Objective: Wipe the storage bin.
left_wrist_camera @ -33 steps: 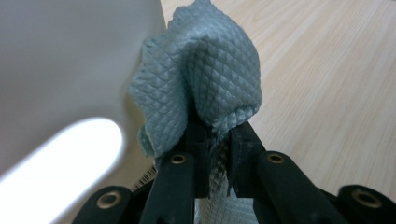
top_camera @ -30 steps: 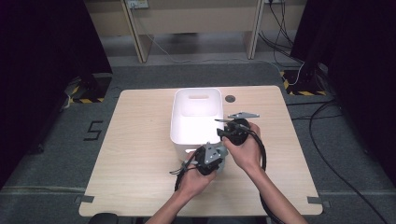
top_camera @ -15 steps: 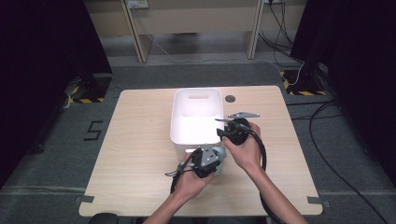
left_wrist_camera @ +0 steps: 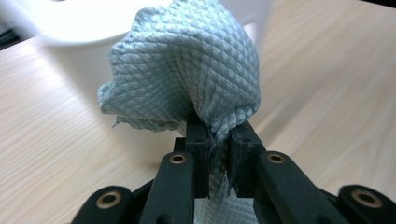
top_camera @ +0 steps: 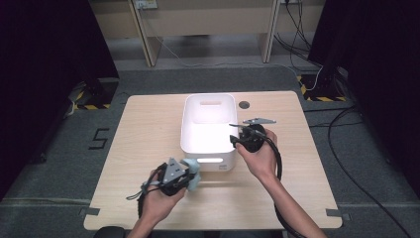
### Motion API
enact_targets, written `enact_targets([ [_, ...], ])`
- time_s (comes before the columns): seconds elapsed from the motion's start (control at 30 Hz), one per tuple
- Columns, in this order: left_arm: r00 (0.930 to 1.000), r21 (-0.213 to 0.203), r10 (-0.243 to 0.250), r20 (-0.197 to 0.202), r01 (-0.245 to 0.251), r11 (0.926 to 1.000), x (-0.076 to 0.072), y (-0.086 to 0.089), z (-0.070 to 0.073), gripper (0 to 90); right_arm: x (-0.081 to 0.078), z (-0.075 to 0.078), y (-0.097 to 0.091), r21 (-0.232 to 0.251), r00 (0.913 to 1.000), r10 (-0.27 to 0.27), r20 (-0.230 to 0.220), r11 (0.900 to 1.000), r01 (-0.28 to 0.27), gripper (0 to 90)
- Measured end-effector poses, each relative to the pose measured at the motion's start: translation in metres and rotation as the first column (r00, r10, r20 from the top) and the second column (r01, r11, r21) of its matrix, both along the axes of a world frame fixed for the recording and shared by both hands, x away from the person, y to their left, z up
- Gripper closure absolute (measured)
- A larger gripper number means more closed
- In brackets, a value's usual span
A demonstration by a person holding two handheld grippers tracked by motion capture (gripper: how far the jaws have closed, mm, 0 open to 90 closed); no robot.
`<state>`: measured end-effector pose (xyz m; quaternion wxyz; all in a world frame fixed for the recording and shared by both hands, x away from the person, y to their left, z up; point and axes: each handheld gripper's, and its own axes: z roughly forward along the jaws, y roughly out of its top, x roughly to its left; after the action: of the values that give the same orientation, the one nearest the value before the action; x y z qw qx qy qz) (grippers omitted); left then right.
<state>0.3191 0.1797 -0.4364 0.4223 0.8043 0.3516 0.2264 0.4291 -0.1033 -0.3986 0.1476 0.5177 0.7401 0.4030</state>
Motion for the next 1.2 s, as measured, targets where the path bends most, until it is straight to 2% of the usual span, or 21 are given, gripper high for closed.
enact_targets([
  [0.13,0.9968,-0.003,0.08,0.008,-0.08,0.9968,0.0,0.034,0.003,80.5,0.004,-0.003,0.001,-0.004,0.9999,0.008,-0.012,1.0,-0.008,61.9],
  [0.23,0.9923,0.002,0.123,0.01,-0.123,0.9924,0.003,0.051,0.004,80.4,0.007,-0.005,0.002,0.006,0.9995,0.019,-0.026,0.9998,-0.019,63.9],
  [0.43,0.9864,-0.011,0.163,0.021,-0.163,0.9866,0.01,0.065,0.007,80.3,0.008,-0.003,0.001,-0.031,0.9991,0.03,-0.031,0.999,-0.031,70.8],
  [0.5,0.9856,-0.01,0.168,0.024,-0.167,0.9859,0.013,0.066,0.008,80.3,0.01,-0.002,-0.006,-0.07,0.9969,0.074,-0.028,0.9947,-0.076,79.4],
  [0.53,0.9846,-0.012,0.172,0.029,-0.172,0.985,0.014,0.067,0.009,80.3,0.01,-0.002,-0.006,-0.07,0.9969,0.074,-0.028,0.9947,-0.076,79.4],
  [0.6,0.9821,-0.002,0.185,0.038,-0.185,0.9828,0.019,0.07,0.012,80.3,0.01,-0.001,-0.012,-0.08,0.9902,0.135,-0.035,0.9873,-0.137,83.6],
  [0.67,0.9779,0.002,0.204,0.044,-0.205,0.9788,0.028,0.075,0.015,80.3,0.01,0.002,-0.018,-0.106,0.9776,0.205,-0.048,0.9722,-0.209,85.9],
  [0.7,0.9746,0.008,0.219,0.049,-0.219,0.9756,0.034,0.078,0.016,80.2,0.009,0.004,-0.02,-0.104,0.9736,0.222,-0.054,0.9685,-0.226,85.0],
  [0.73,0.973,0.014,0.226,0.05,-0.226,0.9739,0.038,0.08,0.017,80.2,0.006,0.009,-0.023,-0.072,0.9703,0.238,-0.042,0.9679,-0.241,82.6],
  [0.8,0.9661,0.023,0.252,0.057,-0.253,0.9671,0.05,0.084,0.018,80.3,0.0,0.017,-0.027,-0.039,0.967,0.255,-0.011,0.9662,-0.255,80.3],
  [0.87,0.9614,0.029,0.269,0.057,-0.271,0.9621,0.062,0.087,0.017,80.3,-0.006,0.025,-0.036,-0.025,0.9708,0.239,0.022,0.9708,-0.238,80.2],
  [0.9,0.9607,0.021,0.272,0.056,-0.273,0.9617,0.067,0.088,0.015,80.3,-0.008,0.028,-0.04,-0.018,0.9745,0.223,0.028,0.9748,-0.222,81.3],
  [0.93,0.9595,0.027,0.276,0.056,-0.278,0.9602,0.072,0.089,0.014,80.4,-0.01,0.029,-0.046,-0.025,0.9798,0.196,0.043,0.9806,-0.195,82.5],
  [0.97,0.9597,0.034,0.276,0.055,-0.278,0.9601,0.075,0.089,0.013,80.3,-0.012,0.029,-0.053,-0.012,0.9842,0.171,0.045,0.9852,-0.171,83.9],
  [1.03,0.9617,0.042,0.27,0.048,-0.272,0.9615,0.081,0.089,0.009,80.4,-0.017,0.028,-0.064,0.006,0.9921,0.123,0.022,0.9923,-0.123,87.5],
  [1.07,0.9624,0.047,0.267,0.049,-0.27,0.9618,0.082,0.089,0.008,80.4,-0.02,0.025,-0.07,-0.011,0.9951,0.099,-0.001,0.995,-0.099,89.3],
  [1.2,0.9695,0.046,0.239,0.054,-0.242,0.9693,0.082,0.086,0.007,80.5,-0.033,0.011,-0.077,-0.026,0.9912,0.106,-0.08,0.9938,-0.108,90.0],
])
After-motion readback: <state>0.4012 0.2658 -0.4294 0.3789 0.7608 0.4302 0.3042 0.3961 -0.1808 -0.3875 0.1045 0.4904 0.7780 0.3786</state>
